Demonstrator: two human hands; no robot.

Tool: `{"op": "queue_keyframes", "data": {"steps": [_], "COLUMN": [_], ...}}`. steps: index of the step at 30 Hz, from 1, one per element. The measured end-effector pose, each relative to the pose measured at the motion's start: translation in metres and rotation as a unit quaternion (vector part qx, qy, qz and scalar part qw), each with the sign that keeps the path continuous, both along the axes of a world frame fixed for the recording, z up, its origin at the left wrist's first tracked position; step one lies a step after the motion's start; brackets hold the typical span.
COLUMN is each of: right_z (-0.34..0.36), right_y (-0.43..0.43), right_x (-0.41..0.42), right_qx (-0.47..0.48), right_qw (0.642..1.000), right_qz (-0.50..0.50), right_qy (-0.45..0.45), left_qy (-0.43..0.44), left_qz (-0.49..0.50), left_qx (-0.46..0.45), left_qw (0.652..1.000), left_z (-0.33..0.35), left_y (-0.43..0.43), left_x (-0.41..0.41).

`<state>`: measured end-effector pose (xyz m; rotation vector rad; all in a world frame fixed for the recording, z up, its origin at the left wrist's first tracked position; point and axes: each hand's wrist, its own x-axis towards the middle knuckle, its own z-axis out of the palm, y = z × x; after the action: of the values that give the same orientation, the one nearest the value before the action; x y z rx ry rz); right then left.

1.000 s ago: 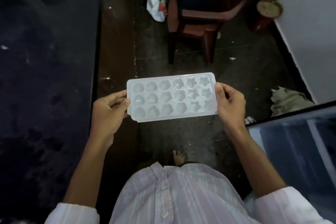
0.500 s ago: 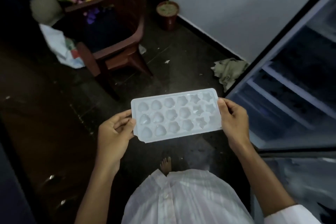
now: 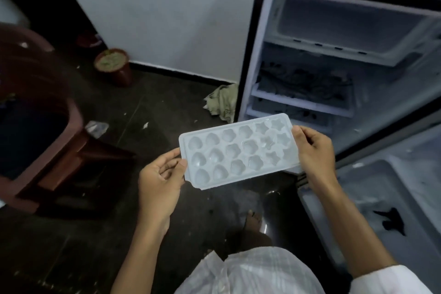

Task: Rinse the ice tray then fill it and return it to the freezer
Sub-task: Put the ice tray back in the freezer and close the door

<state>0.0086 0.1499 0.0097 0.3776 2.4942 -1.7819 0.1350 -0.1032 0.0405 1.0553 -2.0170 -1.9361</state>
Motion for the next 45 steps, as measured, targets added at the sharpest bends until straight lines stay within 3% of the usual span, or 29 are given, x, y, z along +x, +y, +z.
{"op": "queue_keyframes", "data": {"steps": [19, 29, 45], "right_z": [0.003, -0.007, -0.001], "right_y": [0.095, 0.114, 0.126], "right_x": [-0.169, -0.218, -0.258], "right_qx": [-0.033, -0.02, 0.009], "right_qw": [0.987, 0.981, 0.982], "right_qz": [-0.153, -0.179, -0.162], "right_qy": [0.031, 0.071, 0.094], "left_qy": [0.082, 0.136, 0.151], "left_qz": [-0.105, -0.142, -0.196], "left_qx": [-0.093, -0.151, -0.237], "left_qw": [0.987, 0.969, 0.94], "left_z": [-0.006, -0.027, -0.032], "left_y": [0.074, 0.096, 0.113], "left_x": [-0.249, -0.306, -0.361]}}
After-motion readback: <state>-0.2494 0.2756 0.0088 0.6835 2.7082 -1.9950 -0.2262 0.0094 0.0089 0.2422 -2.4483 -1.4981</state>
